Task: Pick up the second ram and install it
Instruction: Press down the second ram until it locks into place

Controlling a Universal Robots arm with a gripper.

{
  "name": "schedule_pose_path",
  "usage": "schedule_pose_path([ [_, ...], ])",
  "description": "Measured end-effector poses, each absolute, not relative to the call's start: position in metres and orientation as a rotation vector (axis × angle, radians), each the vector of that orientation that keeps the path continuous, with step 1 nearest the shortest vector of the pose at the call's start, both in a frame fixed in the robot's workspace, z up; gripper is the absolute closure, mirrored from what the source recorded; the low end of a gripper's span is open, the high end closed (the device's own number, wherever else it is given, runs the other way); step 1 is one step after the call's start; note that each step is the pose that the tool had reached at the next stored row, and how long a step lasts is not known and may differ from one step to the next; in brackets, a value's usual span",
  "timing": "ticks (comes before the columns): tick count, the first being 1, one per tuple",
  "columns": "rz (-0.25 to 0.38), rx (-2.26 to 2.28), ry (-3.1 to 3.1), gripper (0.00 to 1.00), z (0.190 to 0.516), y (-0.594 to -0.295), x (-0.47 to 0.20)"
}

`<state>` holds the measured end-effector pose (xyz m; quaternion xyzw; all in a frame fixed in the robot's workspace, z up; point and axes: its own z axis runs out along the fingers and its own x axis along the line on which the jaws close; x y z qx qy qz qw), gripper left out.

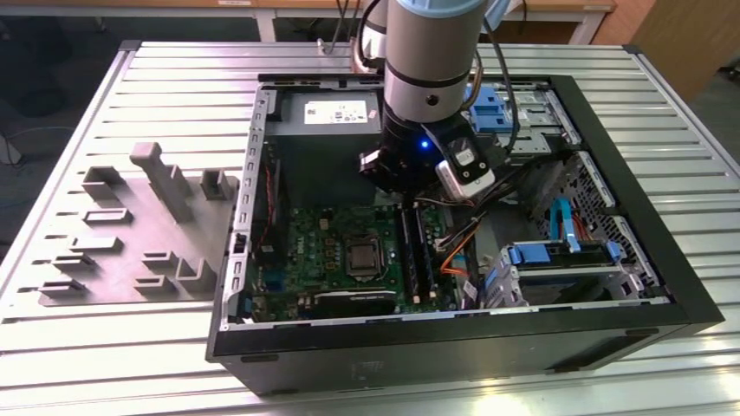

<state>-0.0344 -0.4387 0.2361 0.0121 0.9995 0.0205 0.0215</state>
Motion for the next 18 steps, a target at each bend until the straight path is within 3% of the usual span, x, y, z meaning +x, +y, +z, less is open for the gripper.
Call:
schedule_pose_path([
  [18,0.064,0.038,3.098,0.89,0.236,-0.45,-0.034],
])
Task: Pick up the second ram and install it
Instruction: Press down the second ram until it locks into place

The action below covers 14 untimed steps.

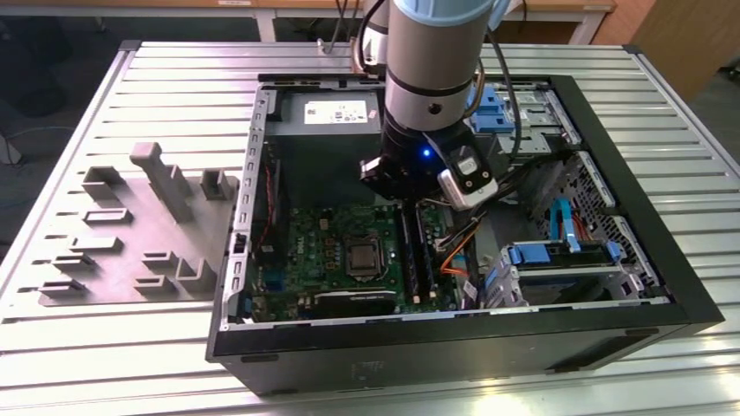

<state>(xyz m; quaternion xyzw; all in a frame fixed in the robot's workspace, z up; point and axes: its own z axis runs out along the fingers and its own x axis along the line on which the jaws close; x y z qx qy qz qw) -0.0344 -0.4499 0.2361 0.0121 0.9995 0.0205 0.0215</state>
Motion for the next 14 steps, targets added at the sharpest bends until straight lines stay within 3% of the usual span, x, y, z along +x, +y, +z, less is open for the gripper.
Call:
schedule_pose_path([
  [14,0.064,0.038,3.098,0.89,0.236,-0.473,-0.034],
])
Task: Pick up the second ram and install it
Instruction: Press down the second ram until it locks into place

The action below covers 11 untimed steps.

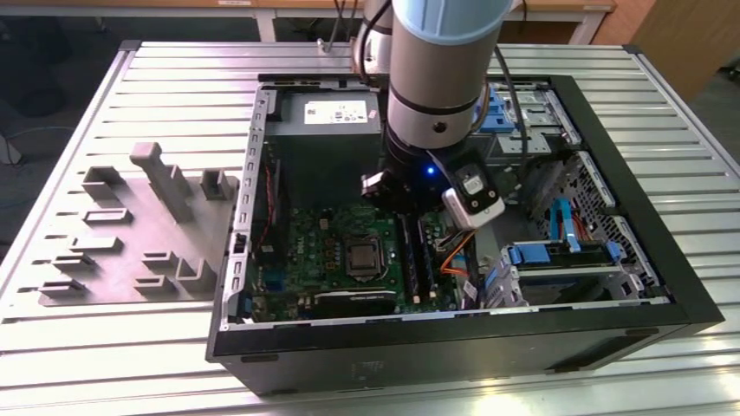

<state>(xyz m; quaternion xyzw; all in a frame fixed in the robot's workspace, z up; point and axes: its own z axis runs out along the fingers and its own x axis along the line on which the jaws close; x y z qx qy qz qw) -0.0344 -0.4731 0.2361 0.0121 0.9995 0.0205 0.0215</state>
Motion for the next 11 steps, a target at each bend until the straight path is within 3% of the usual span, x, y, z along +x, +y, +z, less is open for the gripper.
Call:
schedule_pose_path([
  [11,0.064,0.038,3.098,0.89,0.236,-0.499,-0.034],
])
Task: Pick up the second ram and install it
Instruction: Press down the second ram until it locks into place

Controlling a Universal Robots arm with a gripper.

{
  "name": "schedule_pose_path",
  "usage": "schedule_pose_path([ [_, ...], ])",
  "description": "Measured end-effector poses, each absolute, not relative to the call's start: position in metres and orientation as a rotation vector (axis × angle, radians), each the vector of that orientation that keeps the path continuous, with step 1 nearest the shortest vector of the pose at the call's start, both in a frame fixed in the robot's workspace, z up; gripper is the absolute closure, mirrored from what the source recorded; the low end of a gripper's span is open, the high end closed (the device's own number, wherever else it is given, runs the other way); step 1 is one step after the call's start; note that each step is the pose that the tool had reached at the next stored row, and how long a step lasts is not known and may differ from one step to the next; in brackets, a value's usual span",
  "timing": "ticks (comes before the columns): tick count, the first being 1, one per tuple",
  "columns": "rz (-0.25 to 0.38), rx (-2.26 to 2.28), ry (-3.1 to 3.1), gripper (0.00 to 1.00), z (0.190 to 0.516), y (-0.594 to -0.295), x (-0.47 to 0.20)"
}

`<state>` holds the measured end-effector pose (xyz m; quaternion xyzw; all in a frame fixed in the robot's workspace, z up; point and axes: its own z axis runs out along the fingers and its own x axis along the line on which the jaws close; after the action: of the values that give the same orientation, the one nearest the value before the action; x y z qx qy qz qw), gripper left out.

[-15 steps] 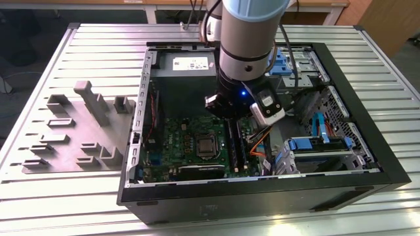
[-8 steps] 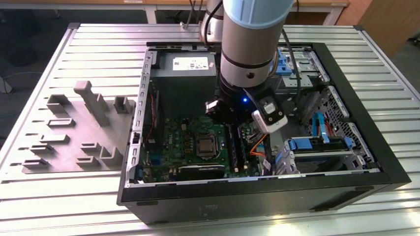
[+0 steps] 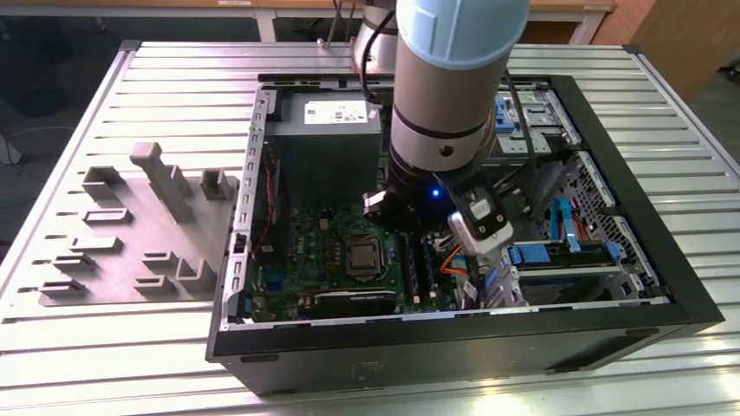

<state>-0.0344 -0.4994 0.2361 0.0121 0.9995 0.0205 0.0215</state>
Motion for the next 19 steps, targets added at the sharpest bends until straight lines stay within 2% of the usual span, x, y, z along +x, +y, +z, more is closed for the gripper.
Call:
schedule_pose_path([
  [9,0.063,0.038,3.098,0.89,0.236,-0.522,-0.034],
  [19,0.064,0.041,3.098,0.89,0.231,-0.532,-0.035],
])
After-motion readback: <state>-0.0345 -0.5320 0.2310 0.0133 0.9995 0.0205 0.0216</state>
